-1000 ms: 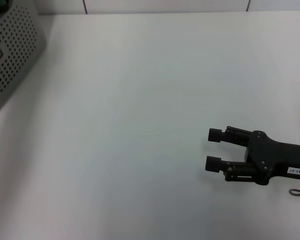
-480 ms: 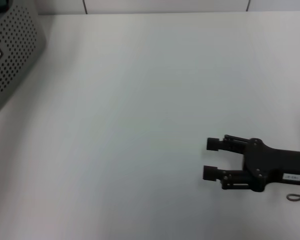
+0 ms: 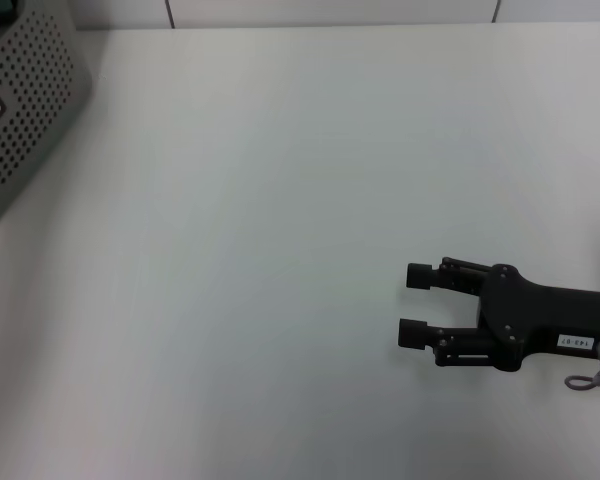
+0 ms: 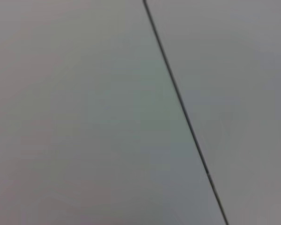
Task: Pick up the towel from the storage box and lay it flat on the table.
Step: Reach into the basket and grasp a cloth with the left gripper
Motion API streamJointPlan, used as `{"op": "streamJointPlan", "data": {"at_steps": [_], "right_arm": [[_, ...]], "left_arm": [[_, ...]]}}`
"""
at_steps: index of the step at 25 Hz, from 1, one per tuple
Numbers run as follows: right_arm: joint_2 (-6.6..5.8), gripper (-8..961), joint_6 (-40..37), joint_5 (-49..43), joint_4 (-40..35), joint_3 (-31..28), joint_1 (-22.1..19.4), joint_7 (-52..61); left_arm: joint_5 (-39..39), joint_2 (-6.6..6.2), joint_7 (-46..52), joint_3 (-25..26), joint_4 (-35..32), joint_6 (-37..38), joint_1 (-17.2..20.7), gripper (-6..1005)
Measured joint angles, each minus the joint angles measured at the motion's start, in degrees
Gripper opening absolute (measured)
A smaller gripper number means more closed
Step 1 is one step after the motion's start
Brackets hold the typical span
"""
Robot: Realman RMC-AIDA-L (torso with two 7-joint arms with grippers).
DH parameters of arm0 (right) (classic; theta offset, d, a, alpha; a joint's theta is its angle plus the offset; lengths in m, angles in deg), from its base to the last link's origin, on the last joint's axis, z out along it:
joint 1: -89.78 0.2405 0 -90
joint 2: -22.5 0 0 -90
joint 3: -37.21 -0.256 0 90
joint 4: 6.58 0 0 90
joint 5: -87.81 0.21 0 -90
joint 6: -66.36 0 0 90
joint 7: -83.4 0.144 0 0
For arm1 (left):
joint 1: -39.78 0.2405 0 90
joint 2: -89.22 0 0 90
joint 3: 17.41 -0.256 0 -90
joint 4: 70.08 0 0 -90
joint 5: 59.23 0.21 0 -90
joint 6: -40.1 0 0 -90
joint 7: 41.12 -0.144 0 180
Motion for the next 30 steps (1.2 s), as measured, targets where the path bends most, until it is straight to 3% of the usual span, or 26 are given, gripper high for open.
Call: {"op": "streamJointPlan", "data": {"at_steps": [3, 10, 30], "right_arm": [[0.07, 859, 0.0, 0.0, 0.67, 0.02, -0.22, -0.01], [0.08, 859, -0.05, 0.16, 2.31, 0.01, -0.32, -0.02], [0.14, 858, -0.21, 0.75, 3.62, 0.17, -0.3, -0.01]], "left_arm": [[5.39, -0.07, 2.95, -2.42, 3.49, -1.92, -1.64, 522], [5.19, -0.1, 2.52, -2.16, 9.2, -4.42, -4.53, 504], [5.1, -0.03, 2.34, -1.98, 18.95, -16.72, -4.87, 451]]}}
